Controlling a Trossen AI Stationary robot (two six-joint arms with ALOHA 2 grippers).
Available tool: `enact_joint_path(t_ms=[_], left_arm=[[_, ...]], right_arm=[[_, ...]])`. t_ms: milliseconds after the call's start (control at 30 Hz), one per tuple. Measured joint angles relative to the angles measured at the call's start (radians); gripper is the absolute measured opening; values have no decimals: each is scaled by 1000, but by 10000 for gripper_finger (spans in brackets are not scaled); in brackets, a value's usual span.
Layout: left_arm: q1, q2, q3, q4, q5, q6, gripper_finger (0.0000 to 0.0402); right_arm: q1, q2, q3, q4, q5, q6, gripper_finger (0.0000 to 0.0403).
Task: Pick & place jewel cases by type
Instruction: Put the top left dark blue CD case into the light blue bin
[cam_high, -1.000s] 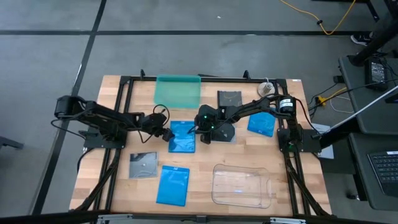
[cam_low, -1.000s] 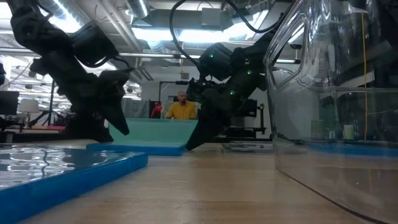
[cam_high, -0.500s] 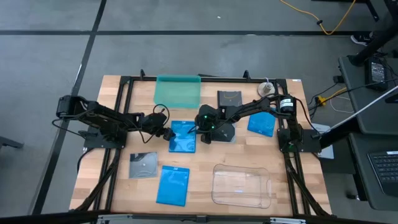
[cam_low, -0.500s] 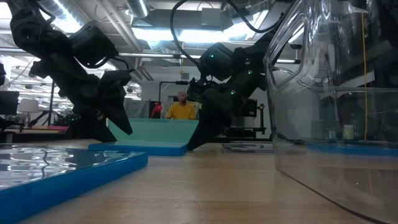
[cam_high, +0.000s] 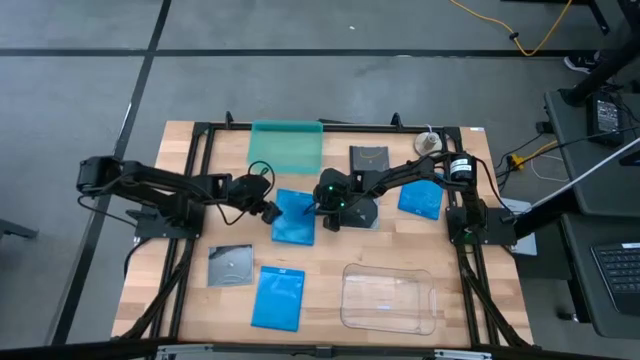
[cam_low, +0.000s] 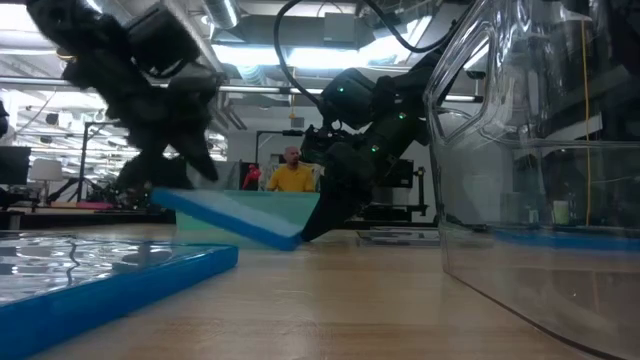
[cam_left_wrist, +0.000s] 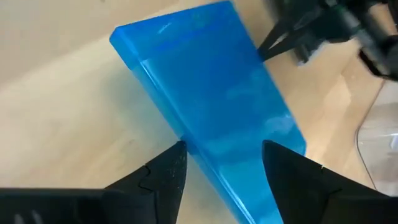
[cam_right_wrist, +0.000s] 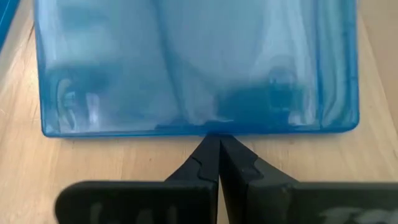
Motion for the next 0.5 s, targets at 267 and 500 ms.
enact_joint_path(t_ms=[267,500], left_arm=[[-1,25,70,81,16,66,200],[13,72,70,123,10,37,195]], right_arm=[[1,3,2,20,10,-14,8],[0,3,2,18,9,-14,8]])
